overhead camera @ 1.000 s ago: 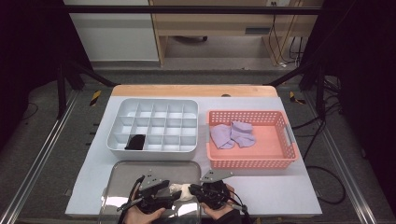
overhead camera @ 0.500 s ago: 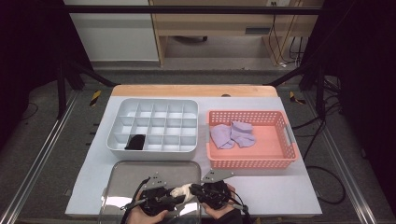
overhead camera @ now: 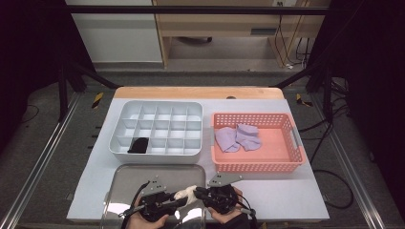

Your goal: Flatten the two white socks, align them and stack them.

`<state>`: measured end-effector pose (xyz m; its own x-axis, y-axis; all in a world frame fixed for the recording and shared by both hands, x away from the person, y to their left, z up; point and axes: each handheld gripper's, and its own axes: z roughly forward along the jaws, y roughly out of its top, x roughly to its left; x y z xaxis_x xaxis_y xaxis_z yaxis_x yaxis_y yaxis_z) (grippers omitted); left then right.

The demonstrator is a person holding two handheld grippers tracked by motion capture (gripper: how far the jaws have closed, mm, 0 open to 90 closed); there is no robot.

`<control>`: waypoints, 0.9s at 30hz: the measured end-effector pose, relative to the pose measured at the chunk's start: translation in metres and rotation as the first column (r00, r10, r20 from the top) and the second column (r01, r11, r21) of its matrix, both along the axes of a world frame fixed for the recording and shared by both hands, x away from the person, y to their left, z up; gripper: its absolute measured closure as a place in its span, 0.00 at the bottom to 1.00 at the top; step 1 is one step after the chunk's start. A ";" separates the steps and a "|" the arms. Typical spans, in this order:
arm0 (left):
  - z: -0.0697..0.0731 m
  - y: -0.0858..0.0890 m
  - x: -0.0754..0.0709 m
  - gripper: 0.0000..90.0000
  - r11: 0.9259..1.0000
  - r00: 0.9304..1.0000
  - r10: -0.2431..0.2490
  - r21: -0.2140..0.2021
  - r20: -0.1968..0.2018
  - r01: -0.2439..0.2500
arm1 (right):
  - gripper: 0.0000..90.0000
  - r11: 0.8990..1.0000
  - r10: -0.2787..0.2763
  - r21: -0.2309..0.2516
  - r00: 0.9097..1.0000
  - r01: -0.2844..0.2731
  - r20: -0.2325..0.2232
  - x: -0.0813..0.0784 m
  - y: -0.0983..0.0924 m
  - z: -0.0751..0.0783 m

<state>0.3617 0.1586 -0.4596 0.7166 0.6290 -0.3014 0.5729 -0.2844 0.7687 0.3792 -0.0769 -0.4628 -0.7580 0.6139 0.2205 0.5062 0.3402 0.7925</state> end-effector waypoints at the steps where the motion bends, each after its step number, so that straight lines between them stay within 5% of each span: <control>1: 0.003 0.002 0.000 0.75 1.000 1.000 0.002 -0.006 0.011 -0.002 | 0.87 1.000 -0.005 0.011 1.000 0.005 0.011 0.000 -0.002 0.004; 10: 0.016 0.013 0.001 0.74 0.999 0.997 0.051 -0.012 0.066 -0.050 | 0.77 0.995 -0.095 -0.030 0.994 0.097 0.054 0.002 -0.023 0.011; 18: 0.026 0.027 0.006 0.74 0.994 0.990 0.108 -0.014 0.096 -0.107 | 0.72 0.975 -0.186 -0.101 0.978 0.195 0.095 0.003 -0.049 0.013; 21: 0.029 0.033 0.008 0.74 0.992 0.987 0.125 -0.015 0.105 -0.124 | 0.69 0.967 -0.220 -0.109 0.971 0.230 0.099 0.002 -0.062 0.013; 23: 0.031 0.036 0.009 0.74 0.991 0.984 0.135 -0.013 0.114 -0.134 | 0.67 0.948 -0.278 -0.130 0.955 0.290 0.107 0.001 -0.076 0.013; 27: 0.034 0.041 0.010 0.74 0.989 0.982 0.147 -0.014 0.118 -0.146 | 0.63 0.933 -0.316 -0.140 0.941 0.332 0.122 -0.001 -0.089 0.013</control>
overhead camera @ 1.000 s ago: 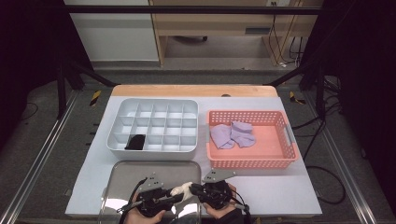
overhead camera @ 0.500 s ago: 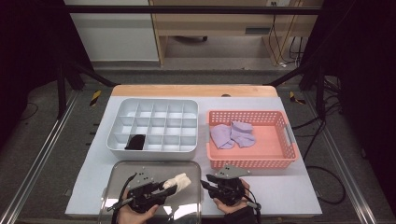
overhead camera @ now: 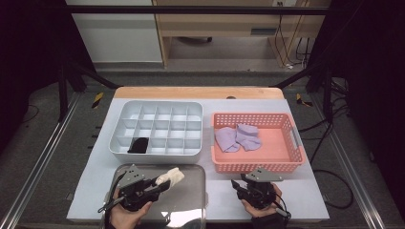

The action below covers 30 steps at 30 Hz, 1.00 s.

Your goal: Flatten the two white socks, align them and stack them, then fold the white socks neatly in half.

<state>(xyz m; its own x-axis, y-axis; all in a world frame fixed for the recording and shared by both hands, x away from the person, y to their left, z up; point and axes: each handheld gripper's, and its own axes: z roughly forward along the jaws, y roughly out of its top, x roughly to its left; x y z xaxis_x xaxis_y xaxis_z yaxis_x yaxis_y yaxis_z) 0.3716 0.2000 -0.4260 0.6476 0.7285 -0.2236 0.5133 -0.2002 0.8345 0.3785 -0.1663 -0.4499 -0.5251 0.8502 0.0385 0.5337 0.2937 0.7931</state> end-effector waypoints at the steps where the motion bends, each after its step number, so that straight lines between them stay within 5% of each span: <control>1: 0.000 0.000 0.000 0.74 1.000 1.000 0.000 0.000 0.000 0.000 | 0.62 1.000 -0.013 0.000 1.000 0.013 -0.004 0.000 -0.002 0.000; 15: 0.016 0.023 0.012 0.74 0.998 0.997 0.060 -0.005 0.044 -0.060 | 0.58 0.999 -0.048 -0.019 0.999 0.048 -0.012 0.000 -0.018 -0.003; 30: 0.045 0.037 0.044 0.74 0.995 0.993 0.095 -0.022 0.068 -0.093 | 0.56 0.998 -0.061 -0.019 0.998 0.061 -0.016 0.000 -0.022 -0.005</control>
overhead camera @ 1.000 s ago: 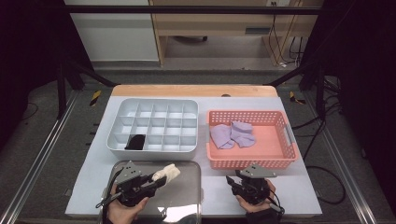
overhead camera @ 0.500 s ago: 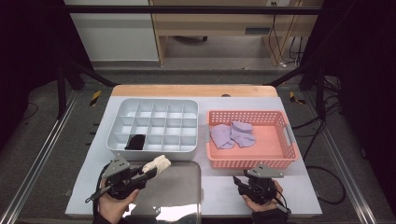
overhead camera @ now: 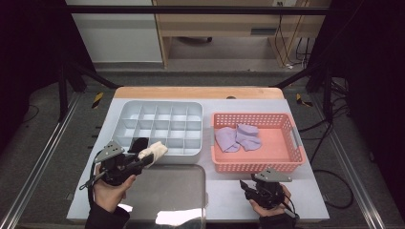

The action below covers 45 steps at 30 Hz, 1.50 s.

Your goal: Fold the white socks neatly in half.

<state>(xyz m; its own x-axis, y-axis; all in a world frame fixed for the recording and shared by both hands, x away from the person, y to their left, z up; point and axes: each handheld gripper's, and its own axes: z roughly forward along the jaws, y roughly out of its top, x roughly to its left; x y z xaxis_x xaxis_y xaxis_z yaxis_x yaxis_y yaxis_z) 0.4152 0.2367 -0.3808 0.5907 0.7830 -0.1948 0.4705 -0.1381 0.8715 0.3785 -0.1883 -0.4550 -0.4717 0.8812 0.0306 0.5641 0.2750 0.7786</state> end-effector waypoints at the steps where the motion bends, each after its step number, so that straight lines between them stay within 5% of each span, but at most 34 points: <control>1: 0.000 0.000 0.000 0.73 1.000 1.000 0.000 0.000 0.000 0.000 | 0.56 1.000 0.000 0.000 1.000 0.000 0.000 0.000 0.000 0.000; 19: -0.004 -0.003 0.040 0.74 0.996 0.997 0.048 0.079 -0.061 -0.043 | 0.56 1.000 0.004 0.002 1.000 -0.004 -0.005 0.001 0.001 -0.001; 26: -0.016 -0.005 0.062 0.74 0.983 0.991 0.088 0.167 -0.097 -0.071 | 0.56 1.000 0.007 0.000 1.000 -0.007 -0.008 0.001 0.001 -0.002; 39: -0.029 -0.009 0.077 0.75 0.970 0.984 0.107 0.230 -0.140 -0.073 | 0.56 1.000 0.010 -0.007 1.000 -0.010 -0.021 0.003 0.002 -0.003; 41: -0.029 -0.010 0.078 0.75 0.966 0.985 0.110 0.250 -0.137 -0.073 | 0.57 1.000 0.010 -0.008 1.000 -0.010 -0.022 0.003 0.002 -0.004; 43: -0.032 -0.011 0.081 0.75 0.951 0.981 0.137 0.296 -0.141 -0.090 | 0.57 1.000 0.010 -0.005 1.000 -0.010 -0.030 0.003 0.002 -0.004; 45: -0.034 -0.012 0.082 0.75 0.953 0.981 0.129 0.292 -0.145 -0.082 | 0.57 1.000 0.012 -0.011 0.999 -0.012 -0.029 0.004 0.002 -0.005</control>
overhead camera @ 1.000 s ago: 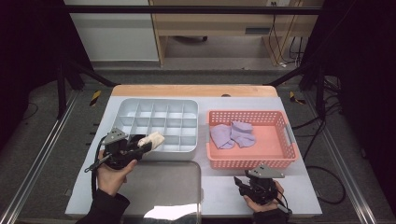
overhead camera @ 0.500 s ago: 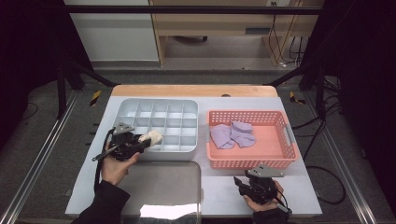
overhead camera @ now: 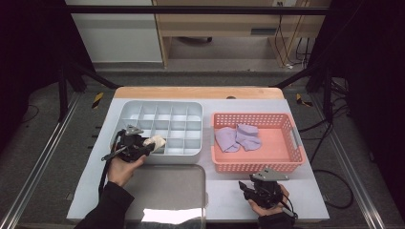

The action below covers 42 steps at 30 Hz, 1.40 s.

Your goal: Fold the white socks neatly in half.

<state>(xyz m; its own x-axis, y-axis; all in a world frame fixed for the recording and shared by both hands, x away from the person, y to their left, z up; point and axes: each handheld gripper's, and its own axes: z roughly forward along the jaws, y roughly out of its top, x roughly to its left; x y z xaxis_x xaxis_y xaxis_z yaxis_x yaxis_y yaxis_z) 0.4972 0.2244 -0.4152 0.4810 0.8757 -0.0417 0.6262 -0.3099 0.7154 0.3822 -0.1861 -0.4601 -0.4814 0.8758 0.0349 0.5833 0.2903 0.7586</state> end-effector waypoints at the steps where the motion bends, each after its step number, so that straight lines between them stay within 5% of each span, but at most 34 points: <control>1: 0.000 -0.001 0.000 0.75 1.000 1.000 -0.004 0.000 0.001 0.004 | 0.57 1.000 -0.003 0.002 1.000 0.003 -0.003 0.000 0.000 0.000; 12: -0.003 -0.008 0.000 0.75 0.999 1.000 -0.027 -0.016 0.008 0.027 | 0.57 1.000 0.005 0.002 1.000 -0.005 -0.016 0.001 0.002 -0.002; 21: -0.009 -0.009 0.002 0.71 0.998 0.999 -0.045 -0.033 -0.023 0.045 | 0.58 1.000 0.016 0.004 1.000 -0.016 -0.025 0.001 0.003 -0.003; 28: -0.004 -0.001 0.000 0.54 0.996 0.999 -0.033 -0.082 -0.035 0.030 | 0.57 1.000 0.016 0.006 1.000 -0.016 -0.013 0.000 0.003 -0.003; 31: 0.002 0.001 -0.004 0.51 0.995 1.000 -0.026 -0.097 0.007 0.026 | 0.57 1.000 0.012 0.009 1.000 -0.012 -0.017 0.000 0.002 -0.003; 37: 0.005 0.000 -0.005 0.62 0.995 0.999 -0.016 -0.101 0.043 0.020 | 0.57 1.000 0.014 0.009 1.000 -0.014 -0.016 0.000 0.002 -0.002; 39: 0.005 -0.004 -0.005 0.74 0.998 0.998 -0.008 -0.065 0.058 0.012 | 0.57 1.000 0.013 0.010 1.000 -0.013 -0.016 0.000 0.002 -0.003; 42: 0.002 -0.004 -0.004 0.79 0.998 0.999 -0.001 -0.056 0.045 0.004 | 0.57 1.000 0.015 0.007 1.000 -0.015 -0.014 0.000 0.002 -0.003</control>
